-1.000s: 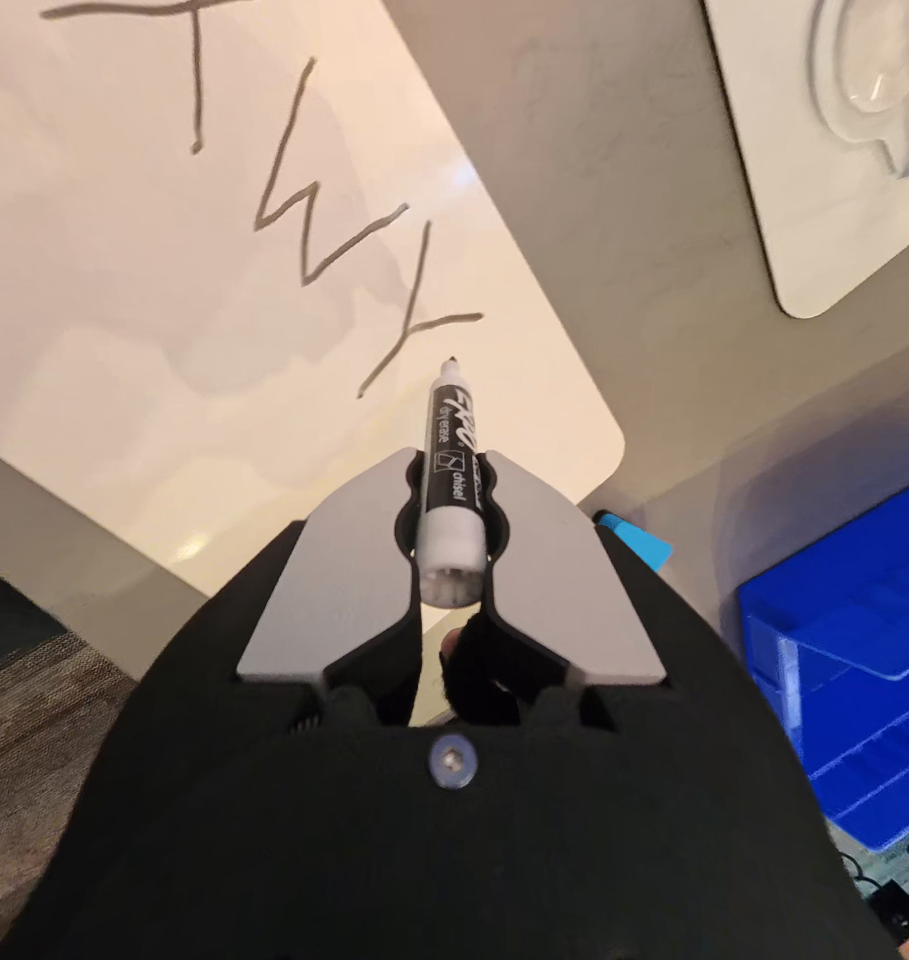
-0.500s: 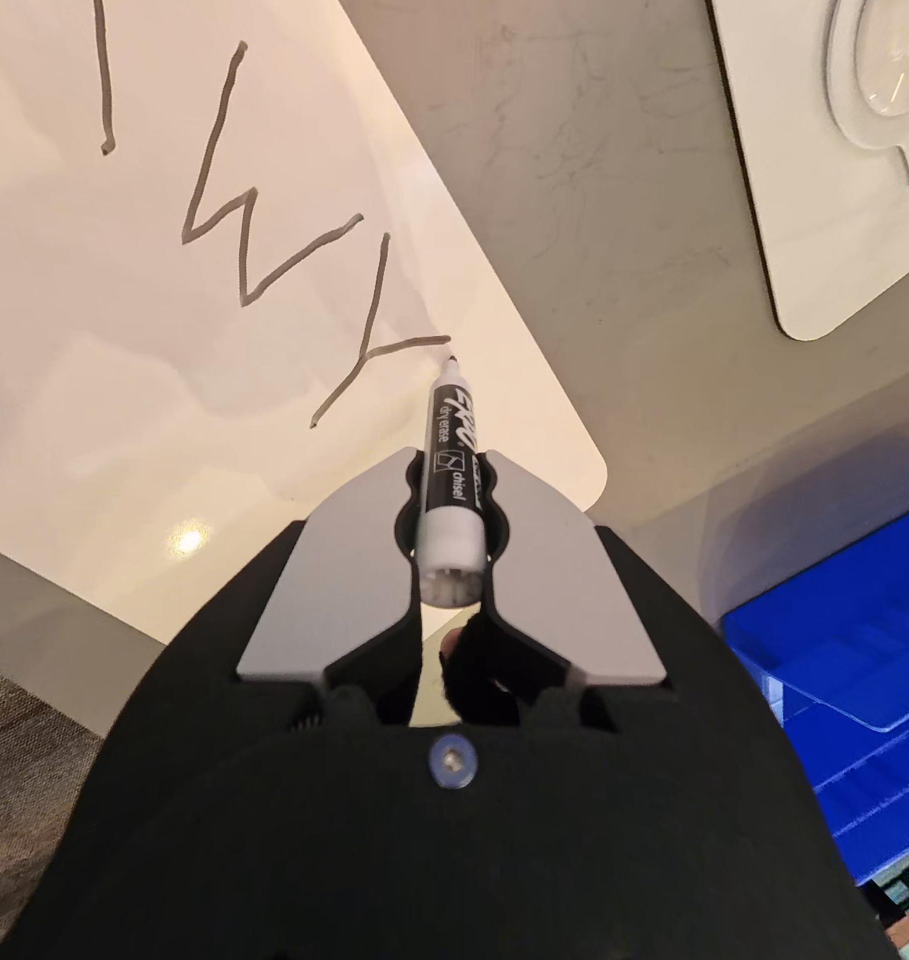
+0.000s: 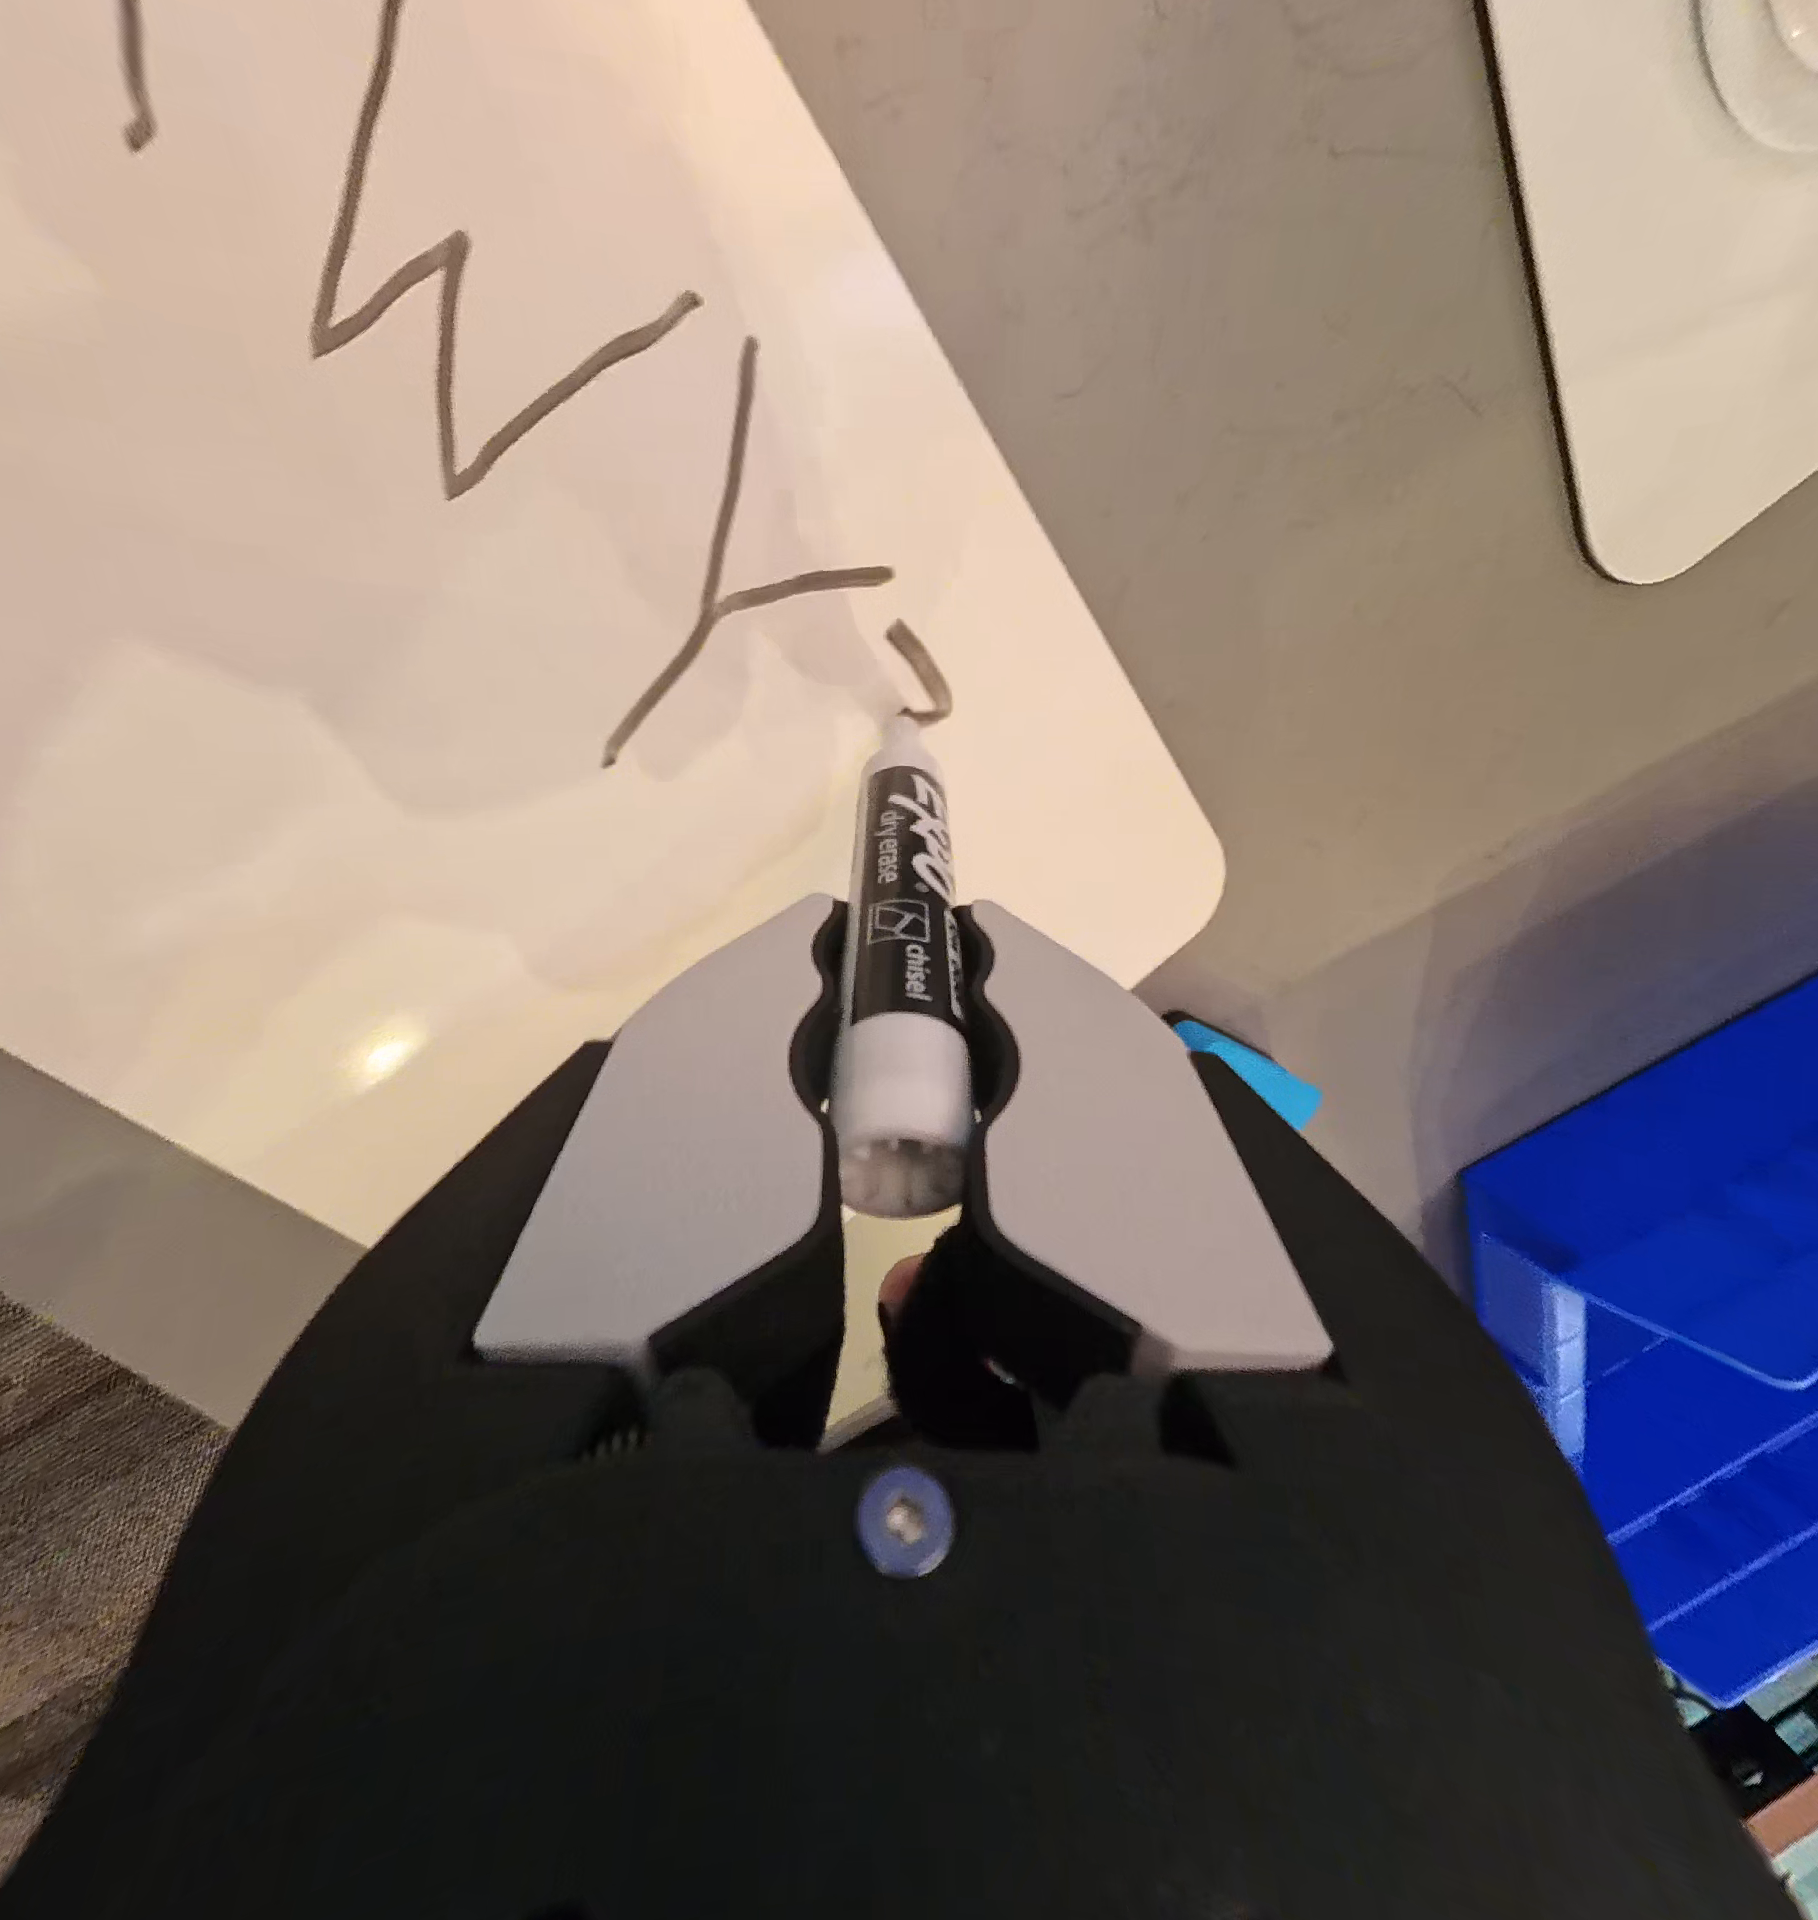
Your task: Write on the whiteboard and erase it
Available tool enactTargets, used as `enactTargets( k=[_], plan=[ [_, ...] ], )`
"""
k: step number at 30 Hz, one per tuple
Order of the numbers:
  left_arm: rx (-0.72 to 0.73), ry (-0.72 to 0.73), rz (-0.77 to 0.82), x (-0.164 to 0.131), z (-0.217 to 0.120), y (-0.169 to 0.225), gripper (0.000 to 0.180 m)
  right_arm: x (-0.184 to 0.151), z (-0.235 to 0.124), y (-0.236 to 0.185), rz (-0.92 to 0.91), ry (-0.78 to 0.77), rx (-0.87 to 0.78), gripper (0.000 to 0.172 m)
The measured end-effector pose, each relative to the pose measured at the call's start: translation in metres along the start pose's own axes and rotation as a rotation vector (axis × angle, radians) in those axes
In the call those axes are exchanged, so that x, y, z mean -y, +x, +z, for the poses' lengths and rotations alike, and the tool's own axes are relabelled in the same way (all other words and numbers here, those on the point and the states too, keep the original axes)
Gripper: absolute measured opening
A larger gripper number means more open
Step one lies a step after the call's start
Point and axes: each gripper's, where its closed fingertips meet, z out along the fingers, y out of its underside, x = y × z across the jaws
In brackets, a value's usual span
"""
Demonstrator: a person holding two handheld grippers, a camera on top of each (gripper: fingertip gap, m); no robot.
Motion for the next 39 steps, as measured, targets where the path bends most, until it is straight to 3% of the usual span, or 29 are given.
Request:
enactTargets(
  k=[13, 24, 31, 39],
  plan=[
    [0.001, -0.001, 0.001, 0.0, 0.0, 0.0, 0.02, -0.007, -0.014, -0.048, -0.039, 0.003, 0.033, 0.02],
    [0.001, -0.001, 0.001, 0.0, 0.0, 0.0, 0.02, -0.03, -0.007, -0.04, -0.028, -0.07, 0.009, 0.02],
    [-0.002, 0.0, -0.001, 0.0, 0.0, 0.0, 0.02, -0.03, -0.012, -0.038, -0.01, -0.034, 0.023, 0.02],
    [-0.001, 0.0, -0.001, 0.0, 0.0, 0.0, 0.02, -0.023, -0.021, -0.039, -0.143, -0.121, 0.054, 0.02]
  ],
)
